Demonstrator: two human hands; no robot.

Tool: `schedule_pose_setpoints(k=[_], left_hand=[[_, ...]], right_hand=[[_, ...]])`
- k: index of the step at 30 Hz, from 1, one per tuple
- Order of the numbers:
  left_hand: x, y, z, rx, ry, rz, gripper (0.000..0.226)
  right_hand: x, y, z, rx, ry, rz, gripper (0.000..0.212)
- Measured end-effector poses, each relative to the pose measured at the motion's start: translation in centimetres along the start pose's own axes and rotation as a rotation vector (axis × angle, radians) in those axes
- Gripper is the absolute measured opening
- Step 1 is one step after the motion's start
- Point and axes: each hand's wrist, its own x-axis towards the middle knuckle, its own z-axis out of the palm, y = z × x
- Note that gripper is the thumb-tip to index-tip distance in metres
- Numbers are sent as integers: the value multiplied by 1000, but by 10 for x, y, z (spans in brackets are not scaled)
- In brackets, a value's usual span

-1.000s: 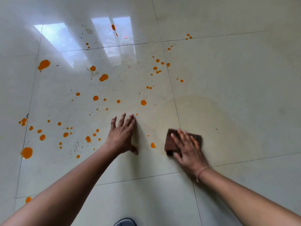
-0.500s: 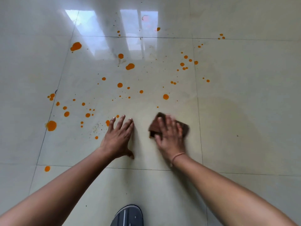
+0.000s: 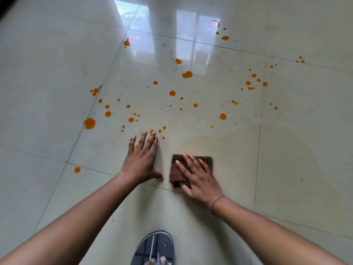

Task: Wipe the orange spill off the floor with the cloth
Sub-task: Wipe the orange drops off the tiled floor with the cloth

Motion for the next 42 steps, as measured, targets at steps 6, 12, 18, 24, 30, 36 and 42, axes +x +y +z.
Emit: schedule_pose_setpoints(k=[6,12,18,24,30,36,42], left_hand=[[-28,-28,17,-106,-77,-203,143],[-41,-53,24,-150,-143,-297,144],[-56,-72,33,-263,-165,-372,145],[-58,-72,33,-267,-160,-351,143],[-61,-80,32,-250,-198,-304,146],[-58,-79,34,-256,-173,-297,150],[-57,-77,38,-330,-152,-318,151]], right_hand=[[61,7,-16,38,154,315,74],[4,-6,1,-70,-42,-159,77],[34,-44,11,12,31,83,78],[58,-22,-7,-96,49,-74,75],[36,-48,11,-146,-146,-523,76],[87,-53,-3,-20,101,145,74],[68,-15,-5,-171,-34,-481,74]])
